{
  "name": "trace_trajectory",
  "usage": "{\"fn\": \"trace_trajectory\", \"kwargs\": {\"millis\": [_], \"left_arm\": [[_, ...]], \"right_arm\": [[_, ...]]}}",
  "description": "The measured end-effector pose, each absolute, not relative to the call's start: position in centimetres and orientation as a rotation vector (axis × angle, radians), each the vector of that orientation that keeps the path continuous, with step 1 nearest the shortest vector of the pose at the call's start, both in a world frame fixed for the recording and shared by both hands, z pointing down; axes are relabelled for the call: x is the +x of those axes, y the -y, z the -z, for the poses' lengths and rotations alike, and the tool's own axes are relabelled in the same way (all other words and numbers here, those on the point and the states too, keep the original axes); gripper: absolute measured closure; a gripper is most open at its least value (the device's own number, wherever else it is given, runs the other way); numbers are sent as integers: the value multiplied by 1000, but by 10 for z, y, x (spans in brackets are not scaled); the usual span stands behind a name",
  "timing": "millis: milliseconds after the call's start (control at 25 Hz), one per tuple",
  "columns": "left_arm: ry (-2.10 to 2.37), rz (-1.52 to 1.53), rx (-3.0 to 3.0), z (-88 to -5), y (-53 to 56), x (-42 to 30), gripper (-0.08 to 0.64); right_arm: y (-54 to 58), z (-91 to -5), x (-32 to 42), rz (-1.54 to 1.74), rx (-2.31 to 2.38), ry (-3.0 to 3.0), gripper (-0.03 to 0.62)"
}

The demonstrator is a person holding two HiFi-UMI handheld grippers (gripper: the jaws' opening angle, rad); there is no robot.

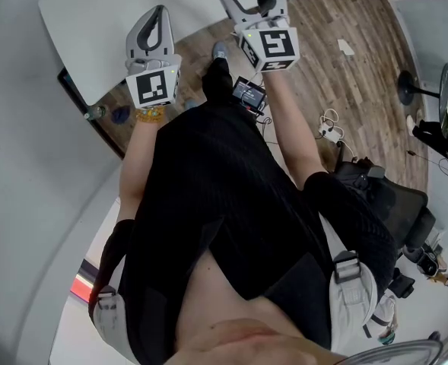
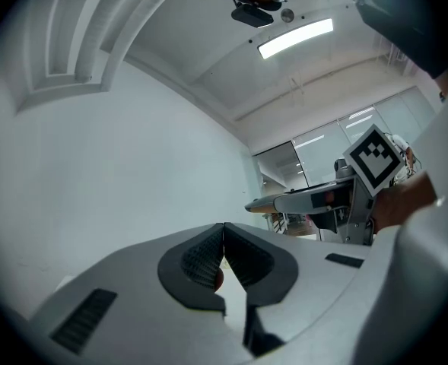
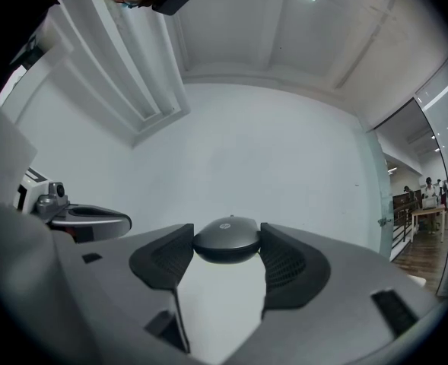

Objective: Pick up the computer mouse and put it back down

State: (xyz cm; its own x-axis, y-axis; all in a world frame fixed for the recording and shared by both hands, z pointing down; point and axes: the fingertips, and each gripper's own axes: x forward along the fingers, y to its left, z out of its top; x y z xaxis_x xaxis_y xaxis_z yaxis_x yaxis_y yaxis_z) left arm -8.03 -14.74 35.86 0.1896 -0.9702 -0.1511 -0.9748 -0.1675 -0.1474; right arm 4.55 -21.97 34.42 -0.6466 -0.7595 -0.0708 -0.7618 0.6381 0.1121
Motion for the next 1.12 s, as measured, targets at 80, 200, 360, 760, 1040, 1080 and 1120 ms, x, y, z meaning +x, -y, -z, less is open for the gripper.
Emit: {"fn": "trace_trajectory", "kwargs": {"millis": [80, 200, 360, 760, 1040, 1080, 1120], "left_arm": [[-1880, -45, -2248, -355, 147, -80, 546], [-1884, -61, -2244, -353, 146, -81, 546], [-1887, -70, -2243, -352, 146, -84, 546], [-1878, -93, -2252, -355, 142, -95, 546], [-1880, -103, -2253, -355, 140, -96, 546], [-1883, -104, -2254, -356, 140, -96, 546], [-1886, -105, -2256, -356, 139, -96, 548]], "right_arm": [[218, -338, 45, -216, -1306, -2821, 311], [215, -331, 43, -224, -1296, -2811, 311], [213, -324, 39, -233, -1289, -2801, 311], [207, -321, 20, -257, -1282, -2804, 311], [207, -319, 17, -269, -1280, -2809, 311], [207, -319, 17, -268, -1281, -2810, 311], [207, -320, 17, -266, -1282, -2812, 311]]}}
